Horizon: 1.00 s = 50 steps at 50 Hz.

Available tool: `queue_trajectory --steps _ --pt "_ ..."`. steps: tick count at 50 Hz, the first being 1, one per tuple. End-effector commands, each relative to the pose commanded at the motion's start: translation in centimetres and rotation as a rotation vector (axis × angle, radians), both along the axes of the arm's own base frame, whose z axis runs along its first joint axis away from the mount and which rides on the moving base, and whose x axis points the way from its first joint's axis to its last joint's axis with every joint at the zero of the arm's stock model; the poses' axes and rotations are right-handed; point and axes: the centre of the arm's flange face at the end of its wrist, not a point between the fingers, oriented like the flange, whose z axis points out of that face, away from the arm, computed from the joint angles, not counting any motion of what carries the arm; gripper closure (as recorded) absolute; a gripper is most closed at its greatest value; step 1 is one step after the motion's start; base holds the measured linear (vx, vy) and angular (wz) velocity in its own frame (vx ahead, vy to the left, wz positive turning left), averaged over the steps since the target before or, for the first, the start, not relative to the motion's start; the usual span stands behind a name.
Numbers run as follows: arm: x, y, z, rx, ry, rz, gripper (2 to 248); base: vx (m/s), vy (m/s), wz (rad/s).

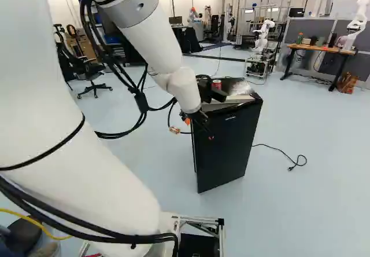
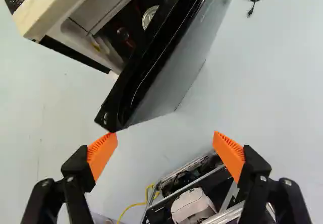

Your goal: Grab a drink from the fridge

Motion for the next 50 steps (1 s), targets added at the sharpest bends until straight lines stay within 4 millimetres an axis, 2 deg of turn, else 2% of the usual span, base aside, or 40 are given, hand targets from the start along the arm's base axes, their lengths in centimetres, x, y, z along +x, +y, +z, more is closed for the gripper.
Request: queue_trajectory --steps 11,18,36,50 --pt "-1.8 1.6 -0.1 -0.001 -0.003 0.024 3 0.000 0.000 0.000" --pt "-2.9 1.9 -0.2 -0.002 -0.005 0.022 3 0.000 0.000 0.000" --pt "-5.2 0.0 -0.4 -0.004 -0.010 -0.058 3 0.000 0.000 0.000" --pt "-4.8 -0.7 -0.3 -0.003 -0.007 -0.072 3 0.000 0.000 0.000"
